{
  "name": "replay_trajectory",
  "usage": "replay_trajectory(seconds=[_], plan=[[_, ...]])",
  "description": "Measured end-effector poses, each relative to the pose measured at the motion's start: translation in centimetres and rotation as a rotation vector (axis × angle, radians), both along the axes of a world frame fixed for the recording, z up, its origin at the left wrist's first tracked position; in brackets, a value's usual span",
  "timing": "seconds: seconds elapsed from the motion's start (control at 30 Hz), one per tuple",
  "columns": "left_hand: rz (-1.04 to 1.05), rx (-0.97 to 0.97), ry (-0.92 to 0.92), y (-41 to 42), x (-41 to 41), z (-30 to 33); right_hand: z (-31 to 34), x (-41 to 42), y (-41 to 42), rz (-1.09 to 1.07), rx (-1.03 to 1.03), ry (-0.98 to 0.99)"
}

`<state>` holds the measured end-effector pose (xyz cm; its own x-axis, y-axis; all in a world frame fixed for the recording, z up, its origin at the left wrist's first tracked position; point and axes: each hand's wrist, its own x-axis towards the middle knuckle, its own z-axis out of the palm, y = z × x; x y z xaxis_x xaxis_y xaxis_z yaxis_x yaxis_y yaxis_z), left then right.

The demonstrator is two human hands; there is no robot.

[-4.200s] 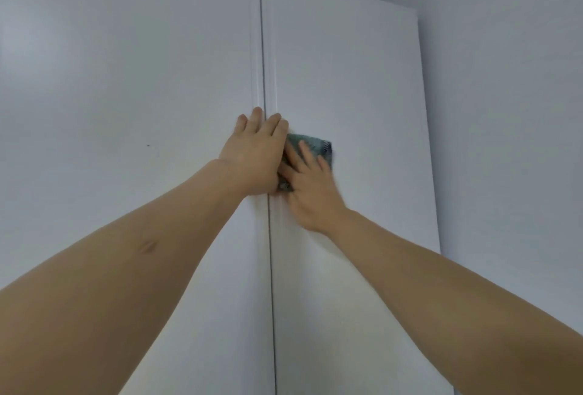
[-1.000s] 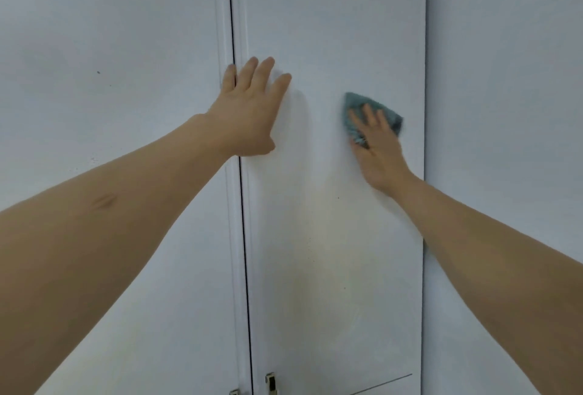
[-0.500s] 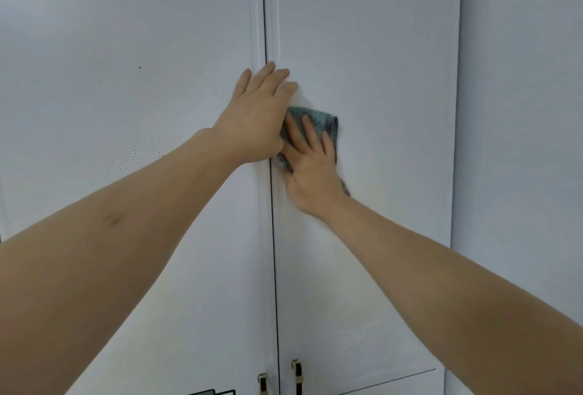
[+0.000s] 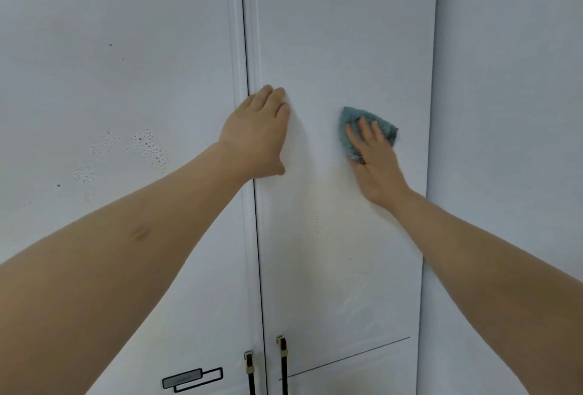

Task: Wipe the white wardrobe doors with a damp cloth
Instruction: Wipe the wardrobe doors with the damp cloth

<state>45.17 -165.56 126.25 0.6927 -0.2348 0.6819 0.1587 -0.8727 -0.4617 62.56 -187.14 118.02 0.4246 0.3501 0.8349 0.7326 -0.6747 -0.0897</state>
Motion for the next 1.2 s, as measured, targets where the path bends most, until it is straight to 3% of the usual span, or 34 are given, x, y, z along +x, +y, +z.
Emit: replay_trajectory(seconds=[0.17,0.43,0.57,0.73,0.83,0.9,1.0,1.2], plan=[[0.09,0.04,-0.048,-0.7,1.4,-1.2,1.0,1.4,-3.8,0.036,0.383,0.29],[0.086,0.013,-0.05,-0.7,1.7,-1.4,-2.1,0.5,0.2,-0.195,0.624,0.44],[0.081,-0.017,-0.045,-1.3,1.8,-1.6,-3.8,-2.2,3.9,-0.086,0.474,0.298],[0.071,-0.021,-0.037,-0.9,1.7,-1.6,-5.4,-5.0,7.3,0.08,0.028,0.039],[0.049,-0.032,-0.036,-0.8,1.4,-1.5,-5.5,-4.3,5.8,0.122,-0.214,-0.137],[0.05,-0.036,-0.023,-0.8,1.4,-1.5,-4.9,-2.7,3.4,0.108,-0.258,-0.181],[0.039,-0.039,-0.024,-0.7,1.4,-1.6,-4.1,0.1,-0.8,0.04,-0.086,-0.072],[0.028,-0.049,-0.025,-0.4,1.5,-1.6,-3.4,1.6,-4.7,0.036,0.5,0.378]])
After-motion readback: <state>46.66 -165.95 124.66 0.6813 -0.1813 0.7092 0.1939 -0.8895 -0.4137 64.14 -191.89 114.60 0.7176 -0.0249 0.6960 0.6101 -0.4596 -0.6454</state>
